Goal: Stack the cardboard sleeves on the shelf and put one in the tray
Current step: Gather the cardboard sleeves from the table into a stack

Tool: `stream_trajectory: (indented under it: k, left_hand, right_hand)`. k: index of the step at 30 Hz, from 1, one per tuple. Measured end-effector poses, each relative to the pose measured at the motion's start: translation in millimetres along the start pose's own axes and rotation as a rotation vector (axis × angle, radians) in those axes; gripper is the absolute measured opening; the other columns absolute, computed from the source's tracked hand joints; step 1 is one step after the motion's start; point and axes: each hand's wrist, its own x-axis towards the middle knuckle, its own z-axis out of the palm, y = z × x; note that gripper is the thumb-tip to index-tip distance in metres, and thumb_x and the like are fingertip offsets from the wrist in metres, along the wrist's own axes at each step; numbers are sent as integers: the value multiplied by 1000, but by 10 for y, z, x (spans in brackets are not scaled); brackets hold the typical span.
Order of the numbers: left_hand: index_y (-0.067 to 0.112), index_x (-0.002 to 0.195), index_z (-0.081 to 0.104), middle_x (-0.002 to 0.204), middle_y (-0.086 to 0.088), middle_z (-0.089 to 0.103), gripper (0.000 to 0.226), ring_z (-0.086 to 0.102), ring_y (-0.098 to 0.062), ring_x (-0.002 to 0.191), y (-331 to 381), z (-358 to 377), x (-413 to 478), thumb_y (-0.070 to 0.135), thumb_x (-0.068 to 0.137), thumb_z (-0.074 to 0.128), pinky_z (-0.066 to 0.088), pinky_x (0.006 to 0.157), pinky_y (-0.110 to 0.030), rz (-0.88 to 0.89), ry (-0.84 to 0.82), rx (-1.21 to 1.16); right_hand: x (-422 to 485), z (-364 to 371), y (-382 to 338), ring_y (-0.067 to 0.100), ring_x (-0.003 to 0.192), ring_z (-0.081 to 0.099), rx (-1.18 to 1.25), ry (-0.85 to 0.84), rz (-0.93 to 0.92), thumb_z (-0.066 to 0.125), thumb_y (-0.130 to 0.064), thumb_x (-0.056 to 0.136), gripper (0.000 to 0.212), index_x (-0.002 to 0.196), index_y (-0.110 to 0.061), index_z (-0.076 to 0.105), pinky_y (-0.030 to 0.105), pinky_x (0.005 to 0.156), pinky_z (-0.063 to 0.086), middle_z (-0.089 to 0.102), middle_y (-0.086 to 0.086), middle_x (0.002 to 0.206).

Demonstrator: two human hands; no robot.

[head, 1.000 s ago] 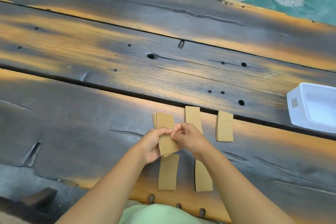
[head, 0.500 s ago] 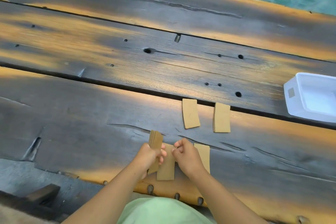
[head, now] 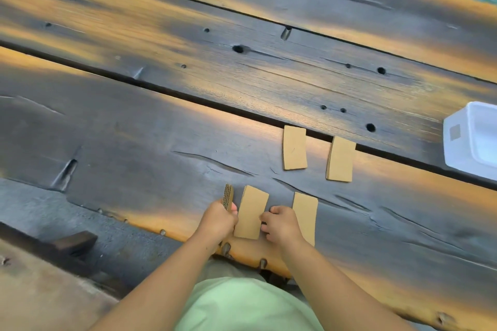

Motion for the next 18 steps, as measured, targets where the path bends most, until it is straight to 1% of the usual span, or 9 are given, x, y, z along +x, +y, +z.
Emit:
stream_trajectory:
  k: [3, 5, 7, 10, 11, 13, 15, 16, 18]
  left_hand:
    - [18, 82, 58, 86, -11, 66, 13, 66, -33, 90, 47, 35, 14, 7, 82, 64, 58, 89, -45, -29, 35, 4]
    - [15, 85, 57, 85, -9, 62, 13, 60, -28, 77, 82, 44, 15, 5, 81, 64, 53, 74, -33, -37, 49, 31]
    - [14, 88, 58, 86, -8, 63, 13, 57, -26, 76, 105, 58, 7, 4, 81, 64, 43, 66, -29, -37, 75, 79]
    - [18, 76, 56, 79, -2, 62, 17, 58, -26, 82, 129, 89, 20, 4, 83, 63, 41, 69, -27, -31, 70, 106]
    - [18, 77, 57, 79, -1, 62, 17, 59, -25, 82, 140, 94, 38, 4, 85, 64, 42, 70, -26, -25, 42, 92]
    - [16, 93, 62, 84, -1, 65, 14, 61, -20, 82, 191, 69, 47, 5, 87, 68, 44, 70, -26, -23, -40, -4]
    - [12, 106, 63, 90, -3, 68, 21, 65, -17, 83, 238, 16, 45, 3, 88, 70, 49, 70, -26, -16, -125, -127]
    - [9, 109, 64, 94, -6, 70, 23, 67, -19, 86, 269, -11, 33, 2, 88, 70, 52, 73, -29, -16, -160, -170]
    - [3, 114, 67, 103, -14, 74, 26, 71, -28, 94, 349, -65, 15, 0, 89, 69, 57, 85, -37, -12, -223, -232]
  right_hand:
    - [6, 49, 9, 23, 67, 43, -34, 40, 18, 62, -3, 84, 42, 57, -22, 36, 32, 63, 30, 36, 6, 61]
    - [24, 55, 9, 24, 70, 50, -45, 60, 29, 64, -7, 85, 34, 59, -19, 45, 31, 68, 35, 48, 9, 66]
    - [48, 57, 2, 25, 75, 56, -26, 68, 38, 66, -11, 85, 22, 67, -15, 55, 33, 70, 41, 57, 10, 73]
    - [84, 53, -1, 25, 76, 58, -16, 96, 42, 70, -16, 84, 14, 73, -13, 63, 36, 75, 48, 66, 10, 77]
    - [89, 51, 0, 25, 75, 59, -14, 96, 40, 71, -17, 85, 14, 73, -13, 63, 38, 76, 51, 66, 9, 76]
    - [73, 47, -2, 25, 78, 62, 17, 64, 36, 70, -16, 87, 14, 77, -10, 63, 43, 82, 56, 67, 11, 80]
    - [34, 15, -14, 26, 83, 66, 125, -8, 37, 67, -12, 91, 9, 85, -6, 64, 43, 81, 58, 70, 16, 91]
    - [15, -18, -29, 28, 87, 69, 194, -49, 38, 66, -10, 92, 8, 91, -2, 66, 41, 79, 58, 72, 17, 97]
    - [-14, -111, -94, 33, 100, 72, 299, -105, 24, 64, -8, 93, 15, 102, 4, 67, 42, 85, 59, 74, 21, 108]
